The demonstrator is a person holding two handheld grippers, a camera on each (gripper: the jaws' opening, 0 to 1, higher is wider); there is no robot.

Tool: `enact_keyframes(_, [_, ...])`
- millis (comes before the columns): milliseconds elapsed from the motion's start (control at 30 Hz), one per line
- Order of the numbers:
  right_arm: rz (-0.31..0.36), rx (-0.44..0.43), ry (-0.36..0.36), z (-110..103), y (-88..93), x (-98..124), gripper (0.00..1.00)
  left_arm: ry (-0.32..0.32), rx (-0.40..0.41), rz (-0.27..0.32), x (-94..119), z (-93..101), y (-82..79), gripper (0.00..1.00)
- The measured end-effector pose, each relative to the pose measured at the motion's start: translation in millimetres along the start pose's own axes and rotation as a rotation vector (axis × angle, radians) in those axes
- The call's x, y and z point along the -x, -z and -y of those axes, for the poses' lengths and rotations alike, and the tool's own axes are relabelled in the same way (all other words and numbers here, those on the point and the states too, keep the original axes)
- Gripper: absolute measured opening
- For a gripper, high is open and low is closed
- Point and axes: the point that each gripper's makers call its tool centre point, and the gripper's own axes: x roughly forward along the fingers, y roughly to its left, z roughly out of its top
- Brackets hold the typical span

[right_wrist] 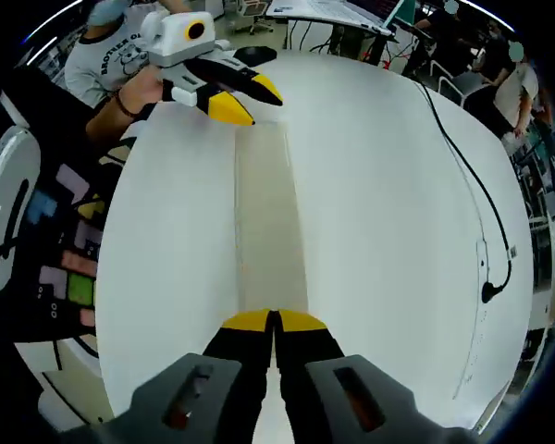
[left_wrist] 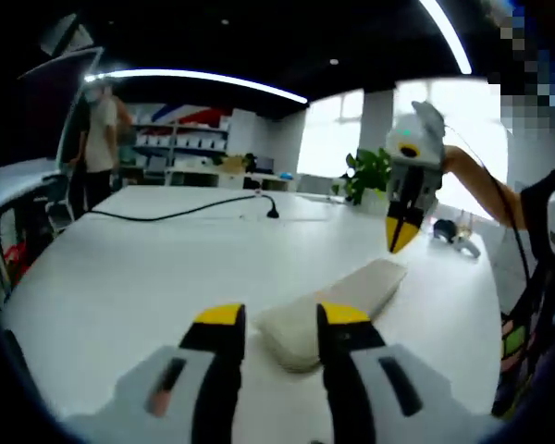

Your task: Arrange the utensils inside the cutlery case until each visible utensil rests in its matching compartment.

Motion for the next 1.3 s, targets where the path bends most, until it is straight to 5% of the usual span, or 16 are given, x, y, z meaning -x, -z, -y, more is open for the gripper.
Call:
enact_keyframes(300, [-0.041,-0.06,-0.013,3,19.7,-10,0.0,0.025,-0.007,-0.023,-2,5.5,9.3,0.29])
enact_keyframes(1300, [-0.194,-0.041,-0.06,5,19.8,-23,0.0,0.037,0.016,0.017,-5,1.3,13.5,0.29])
